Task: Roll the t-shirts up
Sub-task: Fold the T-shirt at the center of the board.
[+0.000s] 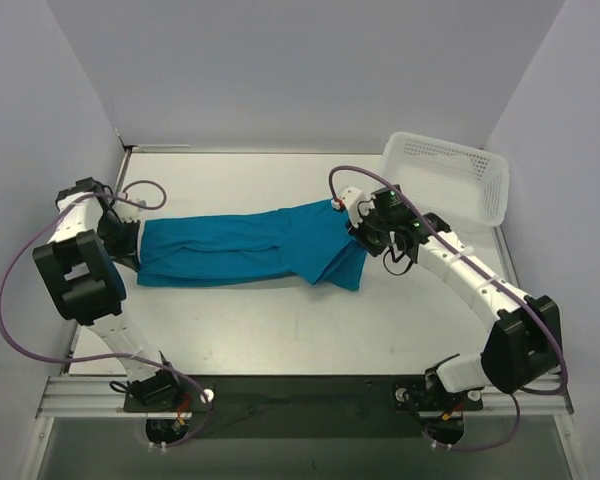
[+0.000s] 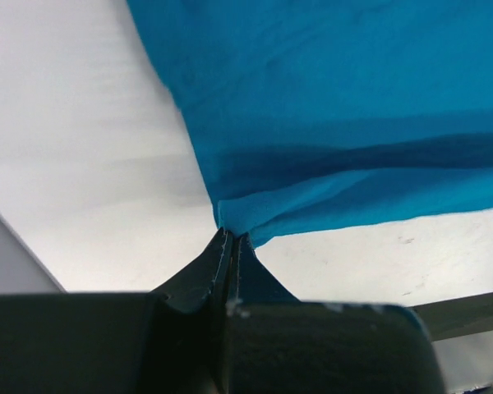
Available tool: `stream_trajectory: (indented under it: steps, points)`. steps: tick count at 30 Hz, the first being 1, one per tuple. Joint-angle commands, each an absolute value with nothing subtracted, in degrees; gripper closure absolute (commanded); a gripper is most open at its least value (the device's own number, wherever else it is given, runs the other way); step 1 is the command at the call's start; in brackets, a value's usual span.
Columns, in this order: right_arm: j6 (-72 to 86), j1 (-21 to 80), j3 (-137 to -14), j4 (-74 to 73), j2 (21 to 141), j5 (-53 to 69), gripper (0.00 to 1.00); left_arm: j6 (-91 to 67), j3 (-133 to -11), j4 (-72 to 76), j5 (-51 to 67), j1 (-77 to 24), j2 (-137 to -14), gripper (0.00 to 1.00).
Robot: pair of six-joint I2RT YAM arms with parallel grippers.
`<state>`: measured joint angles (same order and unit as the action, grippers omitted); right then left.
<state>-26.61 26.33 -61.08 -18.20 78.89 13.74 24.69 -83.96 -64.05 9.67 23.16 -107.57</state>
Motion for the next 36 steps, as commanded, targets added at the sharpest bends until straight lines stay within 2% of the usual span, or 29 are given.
stream_trajectory:
  steps: [1, 13, 36]
  points:
    - [-29.09, 24.0, -66.44, -18.1, 84.1, 14.15, 1.0, 21.71, -91.57, -63.28, 10.64, 20.83, -111.26, 1.0]
    - [-31.29, 22.59, -79.36, -20.04, 98.25, 16.35, 1.0, 19.69, -103.27, -64.77, 7.73, 19.16, -119.35, 1.0]
    - [-32.61, 22.76, -89.47, -20.21, 108.98, 14.68, 1.0, 17.49, -106.26, -63.81, 4.22, 18.81, -122.78, 1.0]
